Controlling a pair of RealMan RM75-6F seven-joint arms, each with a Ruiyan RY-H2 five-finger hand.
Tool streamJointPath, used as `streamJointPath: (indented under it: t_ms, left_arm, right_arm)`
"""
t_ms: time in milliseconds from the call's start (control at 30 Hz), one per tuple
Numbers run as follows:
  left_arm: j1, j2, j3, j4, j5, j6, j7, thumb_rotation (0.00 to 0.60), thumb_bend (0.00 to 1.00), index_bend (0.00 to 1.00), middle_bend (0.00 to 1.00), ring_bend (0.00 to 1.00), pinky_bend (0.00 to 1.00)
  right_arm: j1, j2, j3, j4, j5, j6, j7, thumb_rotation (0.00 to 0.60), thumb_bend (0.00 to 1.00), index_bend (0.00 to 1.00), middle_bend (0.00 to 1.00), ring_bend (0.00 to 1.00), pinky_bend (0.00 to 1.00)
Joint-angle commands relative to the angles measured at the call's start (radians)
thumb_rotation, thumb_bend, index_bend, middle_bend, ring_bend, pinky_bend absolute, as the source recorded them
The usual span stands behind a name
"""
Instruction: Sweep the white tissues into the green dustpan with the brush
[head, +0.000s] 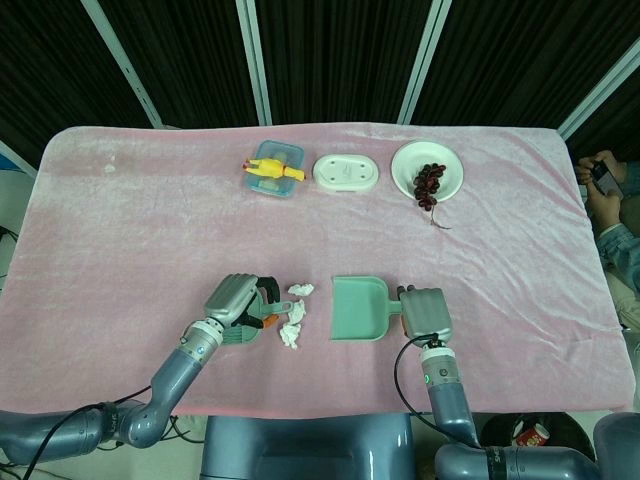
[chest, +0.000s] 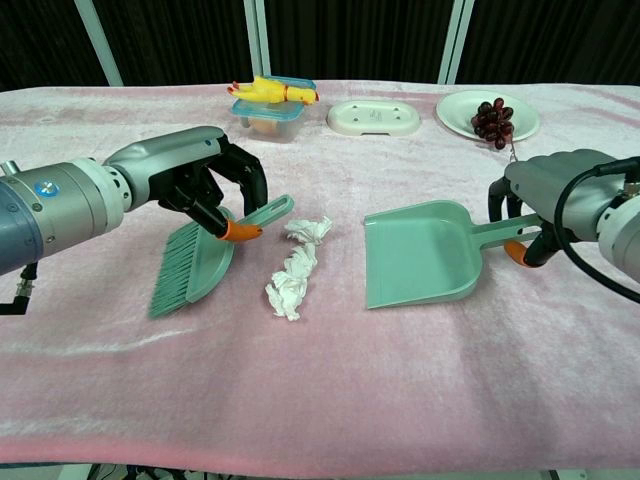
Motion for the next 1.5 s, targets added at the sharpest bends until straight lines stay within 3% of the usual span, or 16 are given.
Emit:
streamJointPath:
  t_ms: [33, 1067, 1500]
  left_arm:
    - [-0.001, 0.002, 0.003, -0.001, 0.002, -0.001, 0.000, 0.600, 0.37, 0.60, 0.62, 0.92, 1.00]
    - [-0.038, -0.055, -0.010, 0.034, -0.001, -0.021, -0.037, 0.600, 0.37, 0.61, 0.62, 0.92, 1.00]
    - [-0.128, -0.152, -0.078, 0.104, -0.028, -0.066, -0.037, 0.600, 0.36, 0.61, 0.63, 0.92, 1.00]
  right_arm:
    - [0.002, 0.003, 0.001, -0.002, -0.001, 0.000, -0.002, 0.600, 0.44, 0.51, 0.45, 0.85, 0.81]
    - [0.010, 0.037, -0.006, -0.022, 0.020, -0.018, -0.001, 0.600, 0.44, 0.51, 0.45, 0.85, 0.81]
    - [0.023, 0.037, 0.005, -0.043, 0.040, -0.018, -0.005, 0.600, 0.44, 0.51, 0.45, 0.85, 0.81]
